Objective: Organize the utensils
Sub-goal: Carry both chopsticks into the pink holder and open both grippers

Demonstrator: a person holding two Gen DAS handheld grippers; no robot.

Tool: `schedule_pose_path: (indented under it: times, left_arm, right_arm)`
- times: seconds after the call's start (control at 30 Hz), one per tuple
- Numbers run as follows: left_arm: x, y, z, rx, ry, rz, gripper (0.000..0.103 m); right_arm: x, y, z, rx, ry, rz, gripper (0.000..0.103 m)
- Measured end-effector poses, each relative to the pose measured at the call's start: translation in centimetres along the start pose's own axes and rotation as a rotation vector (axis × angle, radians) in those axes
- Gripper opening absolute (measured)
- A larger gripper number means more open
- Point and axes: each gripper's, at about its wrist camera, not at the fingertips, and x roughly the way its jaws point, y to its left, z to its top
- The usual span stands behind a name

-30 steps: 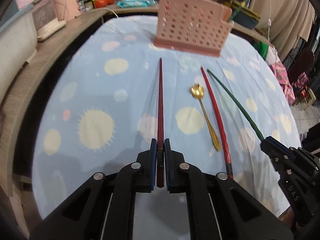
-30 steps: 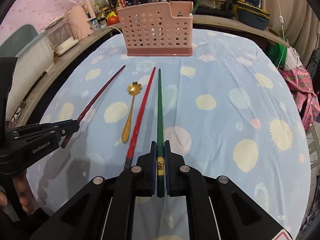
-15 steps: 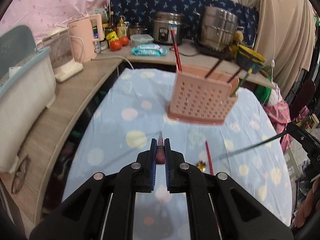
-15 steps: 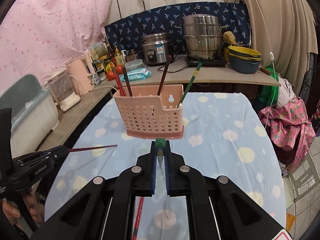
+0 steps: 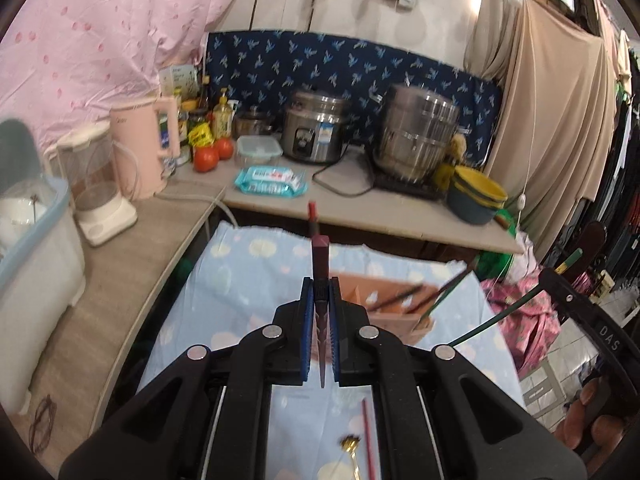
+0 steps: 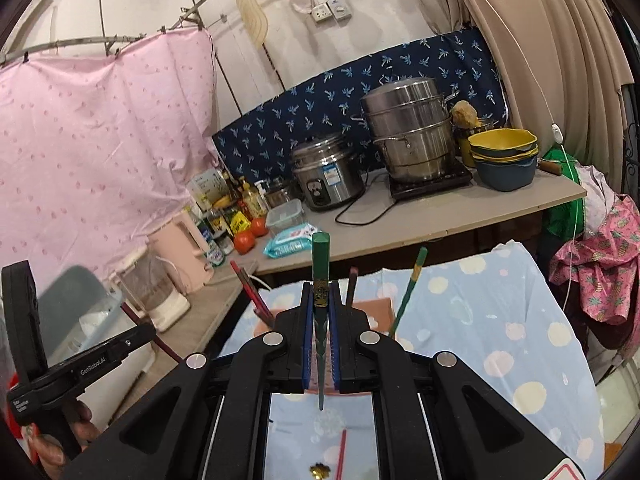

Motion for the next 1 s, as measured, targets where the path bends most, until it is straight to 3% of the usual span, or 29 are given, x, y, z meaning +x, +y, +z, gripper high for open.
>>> schedule_pose_path:
  times: [0.27, 0.4, 0.73, 1.0]
  left_arm:
    - [-0.7, -1.4, 6.1, -0.011, -0.138, -0.030, 0.007]
    - [1.1, -1.5, 7.4, -0.017, -0.148, -0.017, 0.007]
    - [8.2, -1.1, 3.4, 0.009, 0.001, 0.064, 0.007]
    - [10.1, -0.5, 1.4, 0.012, 0.057, 0.096, 0.007]
  right_arm:
    - [2.4, -0.2, 4.5, 0.053, -0.068, 0.035, 0.007]
    - [4.3, -0.3, 5.4, 0.067, -0.058, 0.036, 0.007]
    - [9.7, -1.3, 2.6, 0.053, 0.077, -0.008, 0.007]
    - [11.1, -1.9, 1.4, 0.044, 0.118, -0.041, 0.007]
